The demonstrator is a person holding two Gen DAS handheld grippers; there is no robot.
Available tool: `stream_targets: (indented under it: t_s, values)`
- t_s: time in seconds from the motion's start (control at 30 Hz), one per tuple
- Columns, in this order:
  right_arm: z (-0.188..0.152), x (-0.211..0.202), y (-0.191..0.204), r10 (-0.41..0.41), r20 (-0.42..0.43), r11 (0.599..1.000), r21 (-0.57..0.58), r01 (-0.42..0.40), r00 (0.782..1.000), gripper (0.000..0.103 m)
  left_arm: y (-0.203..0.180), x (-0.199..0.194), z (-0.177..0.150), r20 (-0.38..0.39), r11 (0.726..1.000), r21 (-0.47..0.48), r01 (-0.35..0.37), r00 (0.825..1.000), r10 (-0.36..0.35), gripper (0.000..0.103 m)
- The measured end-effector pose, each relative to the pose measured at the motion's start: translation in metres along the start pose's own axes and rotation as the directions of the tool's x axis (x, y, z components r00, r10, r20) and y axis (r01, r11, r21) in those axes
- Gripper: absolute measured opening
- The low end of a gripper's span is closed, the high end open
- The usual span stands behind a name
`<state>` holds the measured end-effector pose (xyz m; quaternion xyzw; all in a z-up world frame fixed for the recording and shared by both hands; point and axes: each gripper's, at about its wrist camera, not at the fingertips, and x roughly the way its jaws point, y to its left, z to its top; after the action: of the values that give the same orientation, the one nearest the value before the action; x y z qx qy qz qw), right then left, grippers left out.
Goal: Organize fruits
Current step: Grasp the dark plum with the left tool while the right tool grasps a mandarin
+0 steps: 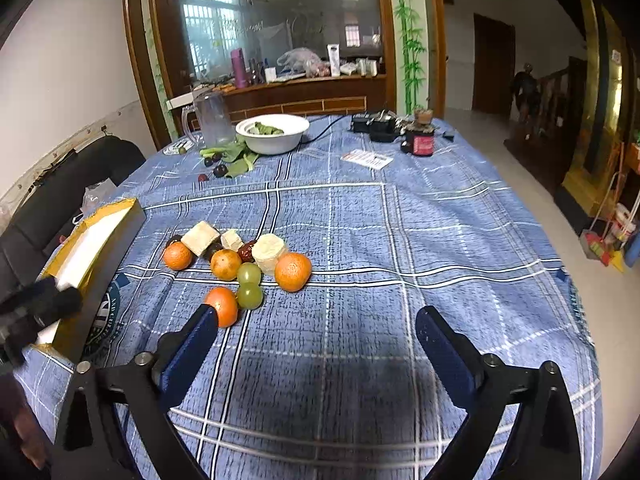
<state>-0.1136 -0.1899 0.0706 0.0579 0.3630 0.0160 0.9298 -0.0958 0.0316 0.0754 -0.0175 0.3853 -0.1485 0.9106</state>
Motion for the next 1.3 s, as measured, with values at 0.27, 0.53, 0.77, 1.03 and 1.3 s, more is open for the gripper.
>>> stream_targets:
  t_s: [0.27,0.53,0.77,1.03,1.3]
  values:
    - [0.014,0.045,-0.01,0.07,-0.098,0.997,0.032,-0.067,0.993,0.083,-0.023,0.041,-0.012,-0.102,0.994,0.082,0.074,0.993,-0.066,0.073]
    - [0.026,0.093,-0.007,0.077,-0.178,0.997,0.016,-0.075,0.981,0.077,-0.02,0.067,-0.017,-0.186,0.99,0.092,0.103,0.979,-0.084,0.052]
    - [0.027,0.116,0.001,0.098,-0.211,0.995,0.016,-0.096,0.973,0.07,-0.022,0.076,-0.018,-0.192,0.99,0.108,0.094,0.979,-0.072,0.052]
    - [0.027,0.117,0.005,0.09,-0.189,0.996,-0.002,-0.092,0.978,0.046,-0.041,0.076,-0.022,-0.185,0.975,0.218,0.039,0.983,0.002,0.025]
    - [0.025,0.104,0.003,0.136,-0.171,0.991,0.033,-0.132,0.976,0.035,-0.029,0.06,-0.019,-0.163,0.988,0.145,0.054,0.986,-0.03,0.025]
